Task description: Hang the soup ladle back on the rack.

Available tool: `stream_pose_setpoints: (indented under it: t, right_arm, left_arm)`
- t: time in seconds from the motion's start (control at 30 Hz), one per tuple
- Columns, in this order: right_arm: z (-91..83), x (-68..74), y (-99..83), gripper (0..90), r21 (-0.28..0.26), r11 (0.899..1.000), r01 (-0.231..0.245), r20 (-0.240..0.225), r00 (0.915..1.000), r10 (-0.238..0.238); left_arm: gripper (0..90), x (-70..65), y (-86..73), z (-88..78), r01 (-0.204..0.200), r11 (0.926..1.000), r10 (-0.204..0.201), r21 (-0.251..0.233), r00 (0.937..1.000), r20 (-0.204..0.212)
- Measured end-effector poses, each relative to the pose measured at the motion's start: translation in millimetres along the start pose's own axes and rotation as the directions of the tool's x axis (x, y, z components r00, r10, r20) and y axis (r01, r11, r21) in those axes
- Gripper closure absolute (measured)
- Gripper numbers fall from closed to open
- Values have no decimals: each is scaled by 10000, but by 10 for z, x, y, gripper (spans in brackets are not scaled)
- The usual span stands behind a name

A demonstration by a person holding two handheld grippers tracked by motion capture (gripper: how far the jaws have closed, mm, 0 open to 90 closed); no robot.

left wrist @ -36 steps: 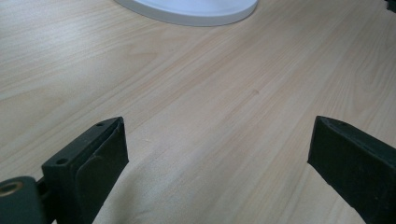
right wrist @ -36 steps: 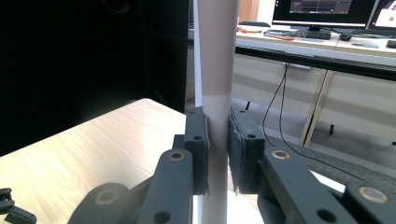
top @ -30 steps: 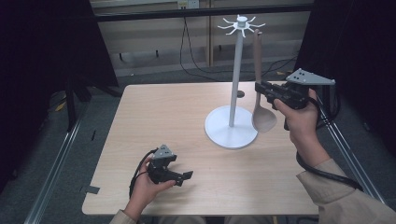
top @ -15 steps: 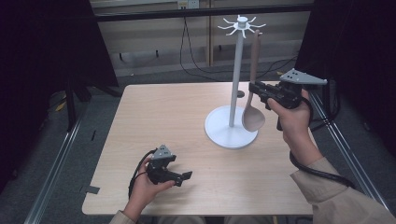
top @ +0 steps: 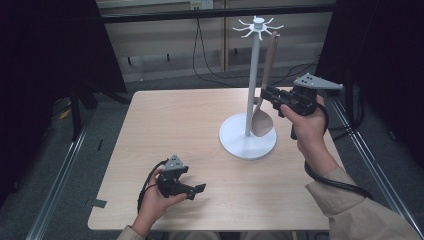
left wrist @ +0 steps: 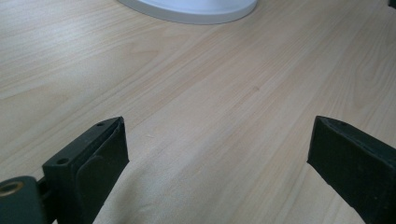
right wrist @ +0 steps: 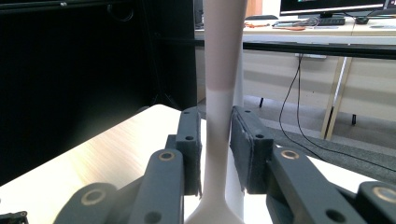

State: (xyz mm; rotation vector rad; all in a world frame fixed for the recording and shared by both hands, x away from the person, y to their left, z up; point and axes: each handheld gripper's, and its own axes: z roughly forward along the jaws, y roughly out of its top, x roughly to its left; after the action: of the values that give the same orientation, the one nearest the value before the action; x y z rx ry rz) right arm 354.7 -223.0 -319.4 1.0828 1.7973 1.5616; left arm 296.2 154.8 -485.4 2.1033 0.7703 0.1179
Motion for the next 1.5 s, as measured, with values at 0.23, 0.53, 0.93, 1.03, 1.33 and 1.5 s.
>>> stream_pose_setpoints:
  t: [0.23,0.53,0.93,1.03,1.33,1.5]
  right_arm:
    - [17,9,6,720,80,9999,110,-16,9999,-110]
    - [6,15,18,640,199,9995,226,117,9997,-229]
    - [-83,43,-68,406,768,9961,442,368,9982,-472]
    - [-100,69,-93,360,957,9942,493,330,9981,-527]
    - [-150,85,-193,236,1216,9913,500,248,9983,-534]
    - [-165,63,-289,174,1503,9873,515,221,9982,-555]
  left_arm:
    - [49,1,0,2,-22,10000,22,24,10000,22]
    - [49,-1,4,7,-60,10000,59,54,10000,34]
    - [49,-13,6,16,-83,9999,82,72,10000,35]
    - [49,-12,1,21,-123,9999,122,117,9999,56]
    - [49,-36,21,53,-140,9999,140,93,9999,96]
    - [49,-32,26,40,-165,9998,164,102,9998,69]
